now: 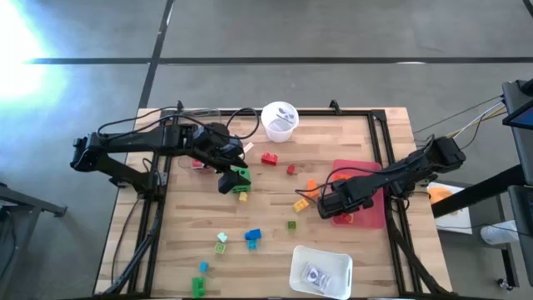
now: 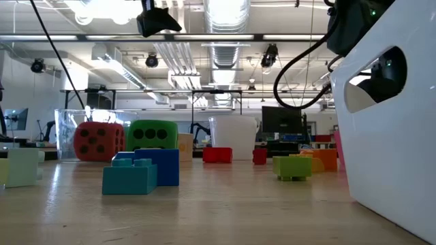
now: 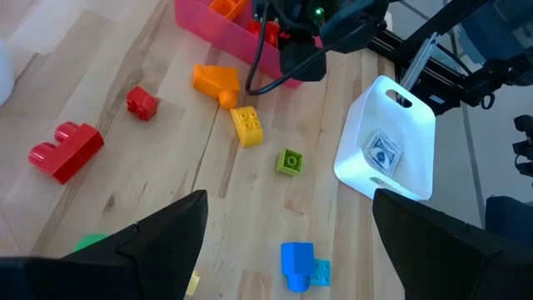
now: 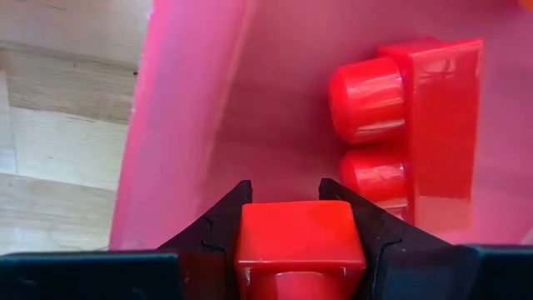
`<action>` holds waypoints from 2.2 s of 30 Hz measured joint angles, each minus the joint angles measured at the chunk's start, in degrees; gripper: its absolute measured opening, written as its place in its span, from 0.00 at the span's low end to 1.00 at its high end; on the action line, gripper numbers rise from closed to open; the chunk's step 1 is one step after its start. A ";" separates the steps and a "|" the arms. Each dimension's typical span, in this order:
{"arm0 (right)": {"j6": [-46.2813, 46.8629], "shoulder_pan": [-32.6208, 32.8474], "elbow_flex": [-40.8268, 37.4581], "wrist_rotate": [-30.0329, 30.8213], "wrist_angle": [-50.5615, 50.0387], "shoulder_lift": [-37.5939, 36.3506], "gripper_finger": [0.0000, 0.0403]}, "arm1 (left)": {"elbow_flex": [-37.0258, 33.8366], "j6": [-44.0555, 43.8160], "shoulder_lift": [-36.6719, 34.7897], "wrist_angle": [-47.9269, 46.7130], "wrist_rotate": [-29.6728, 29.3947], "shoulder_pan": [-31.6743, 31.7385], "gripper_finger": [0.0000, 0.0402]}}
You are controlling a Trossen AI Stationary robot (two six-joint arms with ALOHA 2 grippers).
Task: Pick & Place Toys
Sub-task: Put the red game piece into the pink bin, then put the orange game piece into the pink bin
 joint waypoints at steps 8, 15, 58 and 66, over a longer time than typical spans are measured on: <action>-0.46 0.02 0.00 0.13 0.00 0.00 0.29 | 0.00 0.02 0.00 0.00 0.00 0.00 0.85; -1.93 0.00 0.17 0.50 0.09 0.00 0.48 | 0.00 0.03 0.00 0.00 0.00 0.00 0.85; -15.57 -4.64 24.35 2.28 -21.81 -5.15 0.89 | 0.00 -0.44 0.00 -3.49 0.00 0.00 0.85; -31.13 -10.37 33.31 3.25 -22.81 3.16 0.89 | 0.00 -2.29 -0.41 -5.18 0.01 -0.48 0.85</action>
